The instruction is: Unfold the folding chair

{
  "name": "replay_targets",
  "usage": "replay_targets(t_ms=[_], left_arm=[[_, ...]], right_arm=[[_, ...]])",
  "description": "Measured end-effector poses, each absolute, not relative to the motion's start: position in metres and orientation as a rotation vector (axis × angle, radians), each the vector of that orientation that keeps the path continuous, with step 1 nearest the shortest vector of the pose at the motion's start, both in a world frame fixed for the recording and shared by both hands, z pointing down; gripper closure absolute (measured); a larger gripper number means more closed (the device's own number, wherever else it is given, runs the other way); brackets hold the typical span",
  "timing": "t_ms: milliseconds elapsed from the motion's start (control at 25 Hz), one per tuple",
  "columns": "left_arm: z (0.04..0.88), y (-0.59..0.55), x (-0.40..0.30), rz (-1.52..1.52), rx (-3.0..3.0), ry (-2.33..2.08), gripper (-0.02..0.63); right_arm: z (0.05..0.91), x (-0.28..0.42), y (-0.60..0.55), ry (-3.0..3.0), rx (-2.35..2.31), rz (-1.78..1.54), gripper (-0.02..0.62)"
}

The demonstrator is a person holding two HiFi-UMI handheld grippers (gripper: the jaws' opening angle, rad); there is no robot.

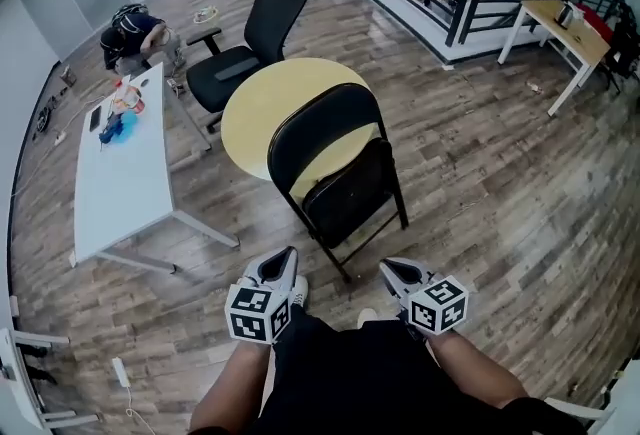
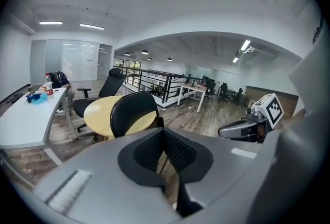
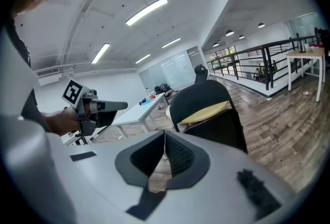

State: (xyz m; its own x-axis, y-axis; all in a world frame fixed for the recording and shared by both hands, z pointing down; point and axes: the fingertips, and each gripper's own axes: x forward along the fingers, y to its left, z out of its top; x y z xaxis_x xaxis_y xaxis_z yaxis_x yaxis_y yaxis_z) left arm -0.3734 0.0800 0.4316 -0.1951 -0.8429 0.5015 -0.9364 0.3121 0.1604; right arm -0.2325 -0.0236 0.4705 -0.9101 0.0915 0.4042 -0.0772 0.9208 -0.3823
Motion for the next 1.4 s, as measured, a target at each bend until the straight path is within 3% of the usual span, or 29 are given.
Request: replay_targets(t_ms=[880, 1040, 1400], left_arm=[[0.449, -0.012, -0.565, 0.465, 1.832, -1.899, 0.593], [0.459, -0.046, -0.606, 0.537, 1.870, -1.872, 0.506], [0.473, -0.126, -0.653, 0.575, 1.944, -1.805, 0.443]], right_arm=[[0.486, -0.321, -0.039, -2.619, 0.490, 0.634, 0.588], [0.488, -0.337, -0.043, -2.612, 0.595, 0.642, 0.588], [0.501, -0.354, -0.043, -2.539, 0.724, 0.653, 0.588]])
